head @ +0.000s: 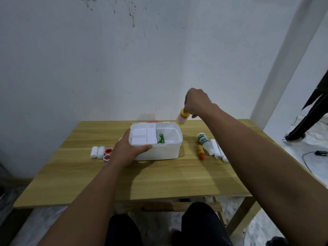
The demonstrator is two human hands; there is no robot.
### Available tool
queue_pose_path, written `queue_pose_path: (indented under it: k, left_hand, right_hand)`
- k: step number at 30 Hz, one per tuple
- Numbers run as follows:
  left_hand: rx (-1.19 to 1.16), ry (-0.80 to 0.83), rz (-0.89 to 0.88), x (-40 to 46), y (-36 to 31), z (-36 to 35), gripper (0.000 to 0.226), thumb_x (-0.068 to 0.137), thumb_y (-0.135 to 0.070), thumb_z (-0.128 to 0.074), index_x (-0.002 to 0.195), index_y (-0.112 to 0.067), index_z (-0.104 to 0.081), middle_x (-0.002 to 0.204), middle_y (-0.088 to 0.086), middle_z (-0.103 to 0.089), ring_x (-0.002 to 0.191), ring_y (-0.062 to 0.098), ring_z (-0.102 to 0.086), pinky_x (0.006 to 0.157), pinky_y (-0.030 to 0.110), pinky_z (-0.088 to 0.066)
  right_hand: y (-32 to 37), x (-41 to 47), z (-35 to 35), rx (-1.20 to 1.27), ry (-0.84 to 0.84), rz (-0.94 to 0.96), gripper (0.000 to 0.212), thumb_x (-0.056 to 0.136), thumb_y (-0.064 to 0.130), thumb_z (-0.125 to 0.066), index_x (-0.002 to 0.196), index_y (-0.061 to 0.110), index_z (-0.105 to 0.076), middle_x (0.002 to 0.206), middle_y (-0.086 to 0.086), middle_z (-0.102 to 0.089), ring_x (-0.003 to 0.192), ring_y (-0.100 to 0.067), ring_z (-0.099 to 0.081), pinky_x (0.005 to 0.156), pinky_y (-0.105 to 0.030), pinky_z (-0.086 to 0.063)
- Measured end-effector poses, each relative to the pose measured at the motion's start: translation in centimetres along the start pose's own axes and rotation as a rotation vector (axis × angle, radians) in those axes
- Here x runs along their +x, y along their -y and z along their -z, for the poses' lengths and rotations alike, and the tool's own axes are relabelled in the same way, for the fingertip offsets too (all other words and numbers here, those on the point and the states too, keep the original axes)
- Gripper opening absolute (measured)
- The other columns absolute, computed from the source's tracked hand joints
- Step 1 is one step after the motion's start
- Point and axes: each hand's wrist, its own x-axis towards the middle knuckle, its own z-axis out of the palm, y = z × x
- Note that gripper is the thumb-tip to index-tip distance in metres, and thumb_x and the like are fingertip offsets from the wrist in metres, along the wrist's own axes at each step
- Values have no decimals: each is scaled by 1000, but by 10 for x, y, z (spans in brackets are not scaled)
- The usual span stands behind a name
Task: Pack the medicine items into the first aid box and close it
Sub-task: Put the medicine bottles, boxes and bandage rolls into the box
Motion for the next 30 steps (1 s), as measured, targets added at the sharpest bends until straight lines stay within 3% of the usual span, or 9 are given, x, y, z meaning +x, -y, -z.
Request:
queue_pose_path:
  k: [4, 10, 17, 21, 24, 27, 30]
  left_hand:
    - [-7, -3, -6, 0, -1, -1, 105, 62, -67, -89, 151, -44, -40, 142, -11, -56, 123, 16, -52, 90, 38, -52]
    - [19, -4, 27, 0, 0, 0, 123, 52, -79, -84, 158, -41, -34, 149, -8, -54, 135, 22, -52, 101, 47, -54]
    - [10, -8, -22, 0, -3, -2, 101, 70, -56, -91, 155, -39, -38, 137, -16, -53, 117, 10, -45, 89, 34, -49]
    - [10, 2, -19, 0, 0, -1, 105, 65, -63, -90, 153, -42, -38, 143, -11, -56, 122, 14, -51, 93, 39, -54]
    - [26, -13, 12, 1, 2, 0, 115, 55, -76, -85, 155, -43, -37, 145, -11, -57, 130, 20, -54, 98, 45, -55]
    - [27, -14, 18, 2, 4, 0, 119, 53, -78, -84, 157, -43, -36, 147, -10, -57, 132, 21, -54, 101, 47, -55]
    - [14, -19, 7, 2, 4, -1, 116, 56, -73, -86, 156, -40, -38, 145, -10, -58, 130, 20, -54, 100, 42, -53]
  right_hand:
    - [20, 3, 4, 28, -9, 75, 22, 83, -3, -68, 103, 4, -71, 100, -17, -67, 67, -36, -74, 64, -46, -66]
    - [32, -2, -27, 51, 140, 124, 22, 85, -5, -67, 105, 0, -70, 100, -18, -66, 67, -36, -75, 62, -48, -66]
    - [23, -4, -85, -1, 147, 157, 26, 85, -4, -63, 110, 2, -68, 106, -17, -66, 90, -35, -70, 80, -48, -63]
    - [15, -3, -96, 27, 148, 177, 33, 84, -1, -65, 116, 2, -72, 117, -14, -71, 104, -33, -68, 87, -40, -60]
    - [10, -2, -85, 94, 163, 169, 43, 83, 15, -77, 126, 12, -70, 124, -6, -70, 112, -26, -66, 89, -35, -56]
    - [-1, 2, -66, 157, 88, 124, 40, 86, 26, -75, 125, 15, -72, 122, -5, -72, 111, -26, -68, 93, -36, -55]
    - [-21, 7, -52, 95, 30, 60, 29, 89, 19, -68, 117, 13, -73, 114, -6, -73, 103, -27, -69, 84, -32, -55]
